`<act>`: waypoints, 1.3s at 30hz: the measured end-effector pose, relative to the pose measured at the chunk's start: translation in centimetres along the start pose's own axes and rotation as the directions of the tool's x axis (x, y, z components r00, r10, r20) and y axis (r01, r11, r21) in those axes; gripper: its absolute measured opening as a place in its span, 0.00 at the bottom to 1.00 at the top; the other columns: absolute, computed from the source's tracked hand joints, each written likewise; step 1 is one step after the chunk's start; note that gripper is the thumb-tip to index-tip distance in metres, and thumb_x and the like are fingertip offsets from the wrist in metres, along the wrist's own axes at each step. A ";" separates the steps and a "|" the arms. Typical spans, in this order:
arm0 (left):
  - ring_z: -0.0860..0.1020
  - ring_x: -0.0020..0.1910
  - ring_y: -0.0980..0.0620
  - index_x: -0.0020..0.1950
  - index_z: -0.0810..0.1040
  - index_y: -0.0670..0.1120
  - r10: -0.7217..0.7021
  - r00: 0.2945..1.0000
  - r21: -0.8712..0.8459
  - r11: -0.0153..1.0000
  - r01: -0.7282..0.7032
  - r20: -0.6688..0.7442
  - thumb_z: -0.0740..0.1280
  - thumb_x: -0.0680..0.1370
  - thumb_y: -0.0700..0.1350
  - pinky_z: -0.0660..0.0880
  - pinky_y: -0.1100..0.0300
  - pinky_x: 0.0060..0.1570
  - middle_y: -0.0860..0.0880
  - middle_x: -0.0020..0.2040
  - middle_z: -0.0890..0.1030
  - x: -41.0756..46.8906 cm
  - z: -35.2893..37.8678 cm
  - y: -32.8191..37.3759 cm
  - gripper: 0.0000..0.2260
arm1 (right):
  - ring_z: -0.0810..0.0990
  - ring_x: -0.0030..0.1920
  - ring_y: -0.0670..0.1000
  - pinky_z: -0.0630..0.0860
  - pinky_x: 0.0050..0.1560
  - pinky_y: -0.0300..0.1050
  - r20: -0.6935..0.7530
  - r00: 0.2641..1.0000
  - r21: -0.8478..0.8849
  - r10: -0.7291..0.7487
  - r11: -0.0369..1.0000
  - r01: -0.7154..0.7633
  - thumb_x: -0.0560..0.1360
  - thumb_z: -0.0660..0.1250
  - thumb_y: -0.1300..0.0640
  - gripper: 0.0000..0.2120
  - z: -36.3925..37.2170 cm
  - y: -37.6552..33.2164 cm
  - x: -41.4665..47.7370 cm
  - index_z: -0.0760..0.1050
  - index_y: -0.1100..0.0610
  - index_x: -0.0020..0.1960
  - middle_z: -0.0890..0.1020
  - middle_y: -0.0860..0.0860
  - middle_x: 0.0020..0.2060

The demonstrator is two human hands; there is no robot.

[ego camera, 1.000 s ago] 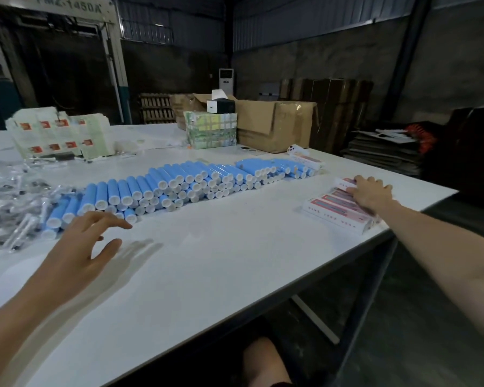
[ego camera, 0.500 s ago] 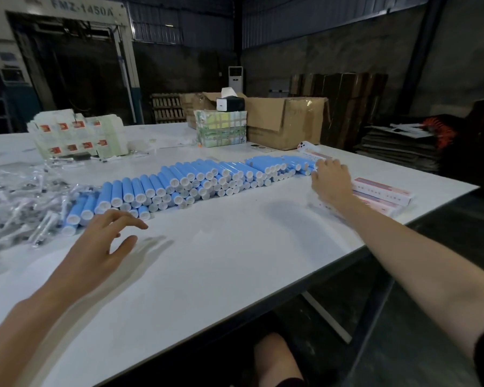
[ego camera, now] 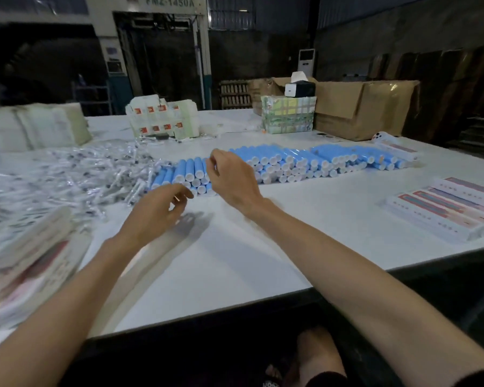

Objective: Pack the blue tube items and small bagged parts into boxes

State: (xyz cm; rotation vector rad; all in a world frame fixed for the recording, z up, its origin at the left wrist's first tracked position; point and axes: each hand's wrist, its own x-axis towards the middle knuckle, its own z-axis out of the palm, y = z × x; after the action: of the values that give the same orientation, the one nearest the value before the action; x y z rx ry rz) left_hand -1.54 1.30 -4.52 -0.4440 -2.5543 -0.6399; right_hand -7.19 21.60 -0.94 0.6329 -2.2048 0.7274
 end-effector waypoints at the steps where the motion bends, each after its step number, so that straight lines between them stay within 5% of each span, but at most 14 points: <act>1: 0.80 0.46 0.56 0.59 0.84 0.51 -0.045 0.999 0.016 0.999 0.045 0.001 0.68 0.84 0.39 0.76 0.56 0.50 0.54 0.52 0.84 -0.1 -0.4 0.0 0.09 | 0.72 0.40 0.55 0.68 0.37 0.51 0.020 1.000 0.040 -0.006 0.999 0.006 0.85 0.59 0.56 0.11 1.2 -1.3 -0.2 0.68 0.57 0.45 0.75 0.52 0.38; 8: 0.82 0.55 0.45 0.60 0.82 0.47 -0.272 0.962 0.243 0.935 0.258 0.022 0.68 0.82 0.42 0.77 0.51 0.51 0.50 0.53 0.83 -3.8 -2.5 1.2 0.08 | 0.76 0.41 0.57 0.64 0.39 0.49 0.159 0.987 0.136 0.000 0.990 -0.022 0.86 0.59 0.55 0.12 7.1 -3.7 -3.9 0.71 0.57 0.45 0.79 0.55 0.40; 13: 0.74 0.67 0.38 0.67 0.74 0.41 -0.474 0.865 0.676 0.586 0.448 -0.162 0.66 0.84 0.44 0.75 0.46 0.54 0.41 0.65 0.77 -6.2 -5.8 0.9 0.13 | 0.72 0.36 0.53 0.64 0.37 0.48 0.187 0.980 0.127 -0.073 0.991 0.049 0.85 0.60 0.55 0.14 7.4 -3.2 -4.1 0.68 0.57 0.41 0.74 0.50 0.35; 17: 0.71 0.70 0.37 0.71 0.71 0.38 -0.606 0.760 0.737 0.399 0.545 -0.234 0.67 0.85 0.53 0.72 0.46 0.64 0.38 0.69 0.73 -7.4 -8.3 -0.1 0.22 | 0.73 0.35 0.54 0.65 0.36 0.48 0.215 0.968 0.144 -0.130 0.985 0.100 0.85 0.60 0.55 0.14 7.5 -3.0 -4.4 0.69 0.57 0.41 0.76 0.51 0.35; 22: 0.71 0.63 0.36 0.64 0.74 0.38 -0.373 0.832 0.748 0.384 0.541 -0.410 0.70 0.83 0.52 0.67 0.45 0.62 0.37 0.63 0.73 -7.4 -10.3 -0.7 0.19 | 0.73 0.34 0.53 0.66 0.34 0.49 0.211 0.971 0.178 -0.117 0.981 0.079 0.85 0.60 0.54 0.14 7.4 -2.8 -4.5 0.69 0.56 0.41 0.75 0.49 0.32; 26: 0.69 0.74 0.35 0.69 0.79 0.42 -0.664 0.672 0.790 0.197 0.580 -0.328 0.65 0.82 0.67 0.66 0.45 0.71 0.36 0.75 0.72 -7.0 -12.7 -1.8 0.31 | 0.73 0.33 0.52 0.65 0.34 0.48 0.198 0.976 0.176 -0.086 0.983 0.051 0.84 0.61 0.54 0.14 7.3 -2.5 -4.5 0.70 0.56 0.41 0.74 0.48 0.31; 28: 0.67 0.76 0.35 0.66 0.82 0.45 -0.722 0.642 0.799 0.213 0.562 -0.259 0.64 0.82 0.68 0.65 0.45 0.73 0.37 0.77 0.71 -7.0 -13.0 -2.3 0.29 | 0.73 0.33 0.52 0.66 0.34 0.49 0.201 0.977 0.181 -0.067 0.983 0.030 0.84 0.61 0.53 0.14 7.3 -2.3 -4.4 0.70 0.56 0.40 0.75 0.48 0.31; 32: 0.70 0.73 0.36 0.60 0.84 0.43 -0.650 0.727 0.794 0.313 0.522 -0.222 0.71 0.80 0.64 0.69 0.44 0.69 0.39 0.70 0.75 -7.2 -12.6 -2.1 0.25 | 0.73 0.33 0.52 0.66 0.34 0.49 0.215 0.976 0.188 -0.038 0.982 -0.003 0.85 0.61 0.53 0.14 7.3 -2.2 -4.3 0.70 0.56 0.41 0.75 0.49 0.31; 35: 0.78 0.58 0.40 0.60 0.77 0.42 -0.598 0.775 0.666 0.495 0.558 -0.205 0.75 0.79 0.59 0.77 0.48 0.48 0.41 0.60 0.80 -7.1 -12.3 -2.1 0.22 | 0.73 0.33 0.52 0.65 0.33 0.48 0.223 0.975 0.198 -0.019 0.980 -0.026 0.85 0.61 0.53 0.14 7.2 -2.2 -4.3 0.71 0.56 0.41 0.75 0.49 0.30; 39: 0.83 0.37 0.50 0.59 0.68 0.50 -0.605 0.793 0.266 0.754 0.600 -0.071 0.75 0.80 0.56 0.75 0.61 0.25 0.53 0.45 0.81 -5.4 -12.1 -1.8 0.19 | 0.74 0.33 0.52 0.66 0.33 0.48 0.230 0.973 0.225 0.014 0.972 -0.067 0.84 0.61 0.53 0.14 7.1 -2.2 -4.1 0.72 0.55 0.41 0.74 0.47 0.30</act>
State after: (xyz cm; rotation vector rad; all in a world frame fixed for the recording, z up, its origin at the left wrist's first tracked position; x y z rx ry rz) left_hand 6.57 -7.43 1.61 0.5093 -2.7406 -0.4660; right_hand -6.65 16.28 -7.52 0.8241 -2.3663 0.9863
